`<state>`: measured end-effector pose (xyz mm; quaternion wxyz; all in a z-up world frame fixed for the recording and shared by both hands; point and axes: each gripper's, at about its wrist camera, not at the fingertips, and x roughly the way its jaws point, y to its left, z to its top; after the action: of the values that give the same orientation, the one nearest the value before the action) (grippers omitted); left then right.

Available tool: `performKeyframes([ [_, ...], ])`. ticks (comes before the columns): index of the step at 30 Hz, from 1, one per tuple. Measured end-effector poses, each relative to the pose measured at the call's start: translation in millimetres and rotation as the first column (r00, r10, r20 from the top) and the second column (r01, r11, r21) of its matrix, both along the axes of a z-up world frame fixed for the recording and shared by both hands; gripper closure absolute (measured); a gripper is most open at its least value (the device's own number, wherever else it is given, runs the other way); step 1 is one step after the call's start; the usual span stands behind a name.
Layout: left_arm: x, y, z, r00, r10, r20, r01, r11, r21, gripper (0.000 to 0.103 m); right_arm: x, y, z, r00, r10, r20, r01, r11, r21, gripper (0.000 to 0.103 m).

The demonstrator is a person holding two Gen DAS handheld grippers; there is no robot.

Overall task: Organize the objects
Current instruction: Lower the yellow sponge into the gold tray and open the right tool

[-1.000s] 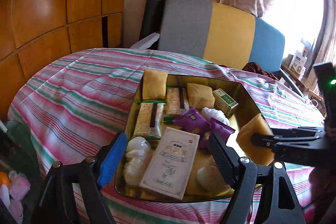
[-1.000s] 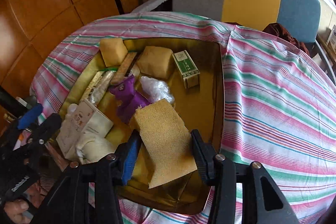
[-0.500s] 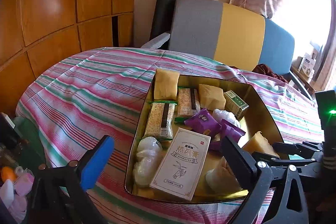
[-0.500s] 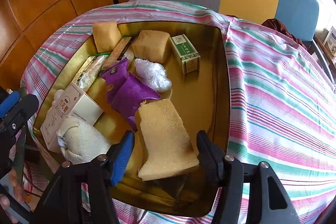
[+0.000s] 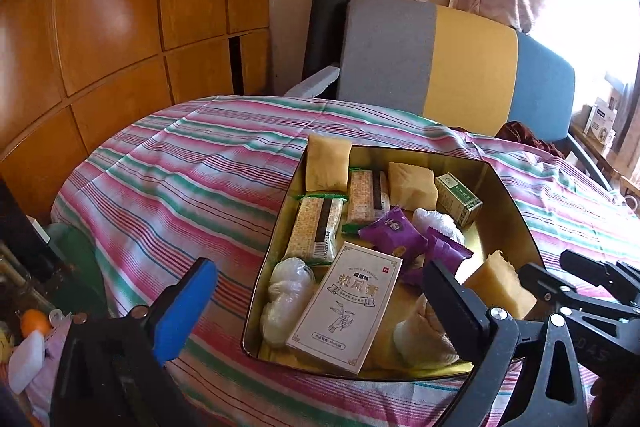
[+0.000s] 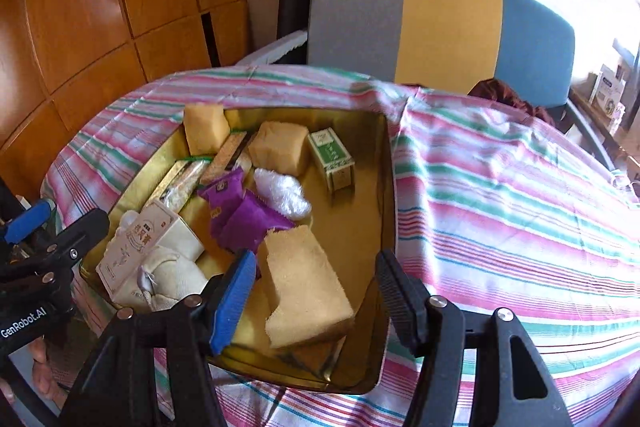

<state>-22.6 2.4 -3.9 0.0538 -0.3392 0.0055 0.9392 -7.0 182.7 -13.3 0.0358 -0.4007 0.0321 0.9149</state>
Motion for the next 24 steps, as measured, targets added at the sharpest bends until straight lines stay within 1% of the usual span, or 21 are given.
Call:
performKeyframes([
  [7,20.4,4.0,7.1,0.998,0.006,-0.067,-0.009,0.999,-0.036,0.000,14.0,5.9,11.1,0.998,-0.044,-0.053,0.044,0.999,-0.006,0.040],
  [11,25.8,3.9,10.1,0.998,-0.001,-0.061,-0.001,1.000,-0.025,0.000,23.2,7.4,15.2,0.994,-0.075,-0.084,0.075,0.997,0.002,0.040],
  [17,31.6,8.4,11.8,0.998,-0.011,-0.063,0.009,1.000,-0.026,0.000,25.3,4.7,14.7,0.994,-0.077,-0.080,0.079,0.997,0.022,0.040],
  [24,32.8,8.3,12.5,0.997,-0.009,-0.072,0.008,1.000,-0.026,0.000,26.9,2.2,14.1,0.994,-0.076,-0.080,0.078,0.997,0.024,0.040],
])
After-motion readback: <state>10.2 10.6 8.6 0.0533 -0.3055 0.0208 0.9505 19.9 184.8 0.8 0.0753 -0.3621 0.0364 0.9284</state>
